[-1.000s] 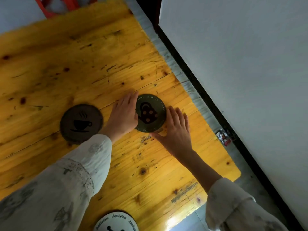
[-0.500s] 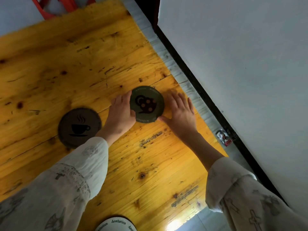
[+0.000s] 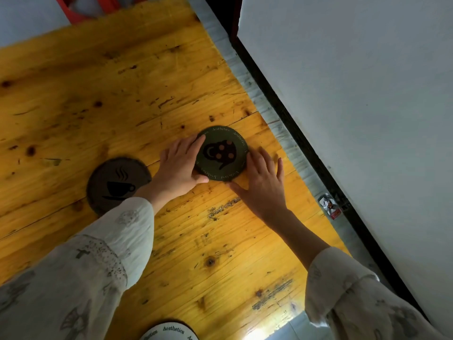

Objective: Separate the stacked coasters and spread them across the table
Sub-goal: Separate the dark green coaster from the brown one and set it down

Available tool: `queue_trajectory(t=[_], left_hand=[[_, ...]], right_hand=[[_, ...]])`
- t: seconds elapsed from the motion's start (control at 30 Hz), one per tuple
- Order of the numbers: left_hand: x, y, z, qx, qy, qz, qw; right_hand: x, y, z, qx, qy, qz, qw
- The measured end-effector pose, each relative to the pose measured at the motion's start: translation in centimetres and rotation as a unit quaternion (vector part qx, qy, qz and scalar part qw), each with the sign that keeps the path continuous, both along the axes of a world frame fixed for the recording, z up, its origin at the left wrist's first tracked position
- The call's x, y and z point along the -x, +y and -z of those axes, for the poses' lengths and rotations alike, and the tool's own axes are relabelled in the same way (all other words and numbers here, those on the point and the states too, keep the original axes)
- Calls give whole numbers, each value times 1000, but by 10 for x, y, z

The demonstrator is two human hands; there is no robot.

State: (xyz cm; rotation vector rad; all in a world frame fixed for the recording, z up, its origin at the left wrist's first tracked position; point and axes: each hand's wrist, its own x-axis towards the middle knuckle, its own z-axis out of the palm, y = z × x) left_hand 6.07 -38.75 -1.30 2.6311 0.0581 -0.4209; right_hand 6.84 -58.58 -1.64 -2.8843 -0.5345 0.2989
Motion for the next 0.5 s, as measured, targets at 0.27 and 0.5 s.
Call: queue_trajectory(t=[0.27, 0.5], left_hand=[[-10, -12, 6, -15, -86, -69, 994], [-30, -30, 9, -7, -108, -91, 990]], right_hand=[[-37, -5, 0, -8, 10, -2, 1000], [-60, -13, -2, -38, 20, 6, 999]])
